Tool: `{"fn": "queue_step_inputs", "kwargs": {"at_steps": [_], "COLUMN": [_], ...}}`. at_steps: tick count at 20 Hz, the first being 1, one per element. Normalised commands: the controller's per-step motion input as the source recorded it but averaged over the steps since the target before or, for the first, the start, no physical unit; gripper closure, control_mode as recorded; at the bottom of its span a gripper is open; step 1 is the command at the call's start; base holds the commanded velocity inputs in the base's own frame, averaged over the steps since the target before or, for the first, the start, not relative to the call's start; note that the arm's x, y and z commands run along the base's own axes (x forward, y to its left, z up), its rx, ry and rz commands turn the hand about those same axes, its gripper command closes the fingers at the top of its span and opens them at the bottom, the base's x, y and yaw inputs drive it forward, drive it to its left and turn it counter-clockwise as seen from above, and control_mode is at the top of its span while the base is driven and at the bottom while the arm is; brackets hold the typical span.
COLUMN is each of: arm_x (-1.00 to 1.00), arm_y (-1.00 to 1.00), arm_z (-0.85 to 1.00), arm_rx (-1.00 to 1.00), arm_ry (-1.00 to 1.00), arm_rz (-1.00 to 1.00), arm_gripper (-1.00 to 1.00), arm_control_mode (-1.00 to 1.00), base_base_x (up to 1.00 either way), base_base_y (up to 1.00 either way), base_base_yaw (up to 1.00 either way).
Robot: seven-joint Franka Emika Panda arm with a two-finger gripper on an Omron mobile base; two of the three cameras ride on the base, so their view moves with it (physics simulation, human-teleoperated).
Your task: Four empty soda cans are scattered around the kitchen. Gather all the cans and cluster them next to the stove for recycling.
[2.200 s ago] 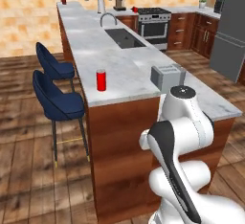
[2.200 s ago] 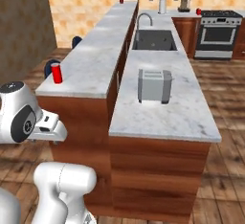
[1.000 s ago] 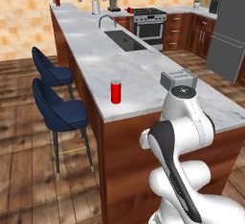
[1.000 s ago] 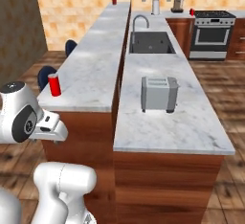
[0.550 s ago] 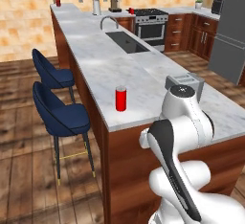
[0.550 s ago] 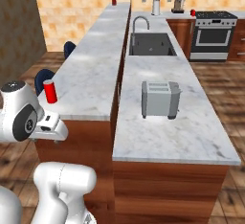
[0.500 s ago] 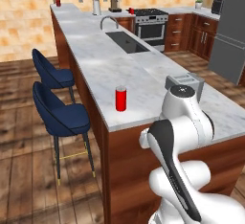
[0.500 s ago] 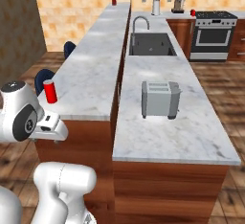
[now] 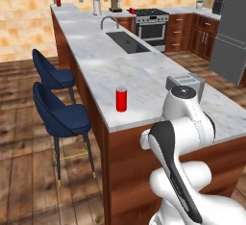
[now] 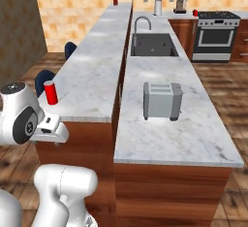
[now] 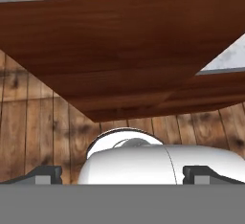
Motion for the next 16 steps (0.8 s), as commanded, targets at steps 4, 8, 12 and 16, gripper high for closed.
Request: {"fn": "queue_step_inputs", "kwargs": {"at_steps": [4, 8, 12, 16], "arm_x": [0.0, -0.17, -0.38, -0.38], "arm_y": [0.0, 0.01, -0.01, -0.1], "arm_z": [0.02, 0.53, 0.92, 0.98], "arm_rx": [0.0, -0.02, -0.03, -0.03], "arm_ry": [0.0, -0.14, -0.22, -0.18], "arm_rz": [0.0, 0.03, 0.04, 0.08], "arm_gripper": [-1.0, -1.0, -1.0, -1.0], "arm_control_mode": [-1.0, -1.0, -1.0, -1.0], "base_base_x": [0.0, 0.0, 0.0, 0.0], "base_base_y": [0.0, 0.0, 0.0, 0.0], "base_base_yaw": [0.0, 0.0, 0.0, 0.0]}}
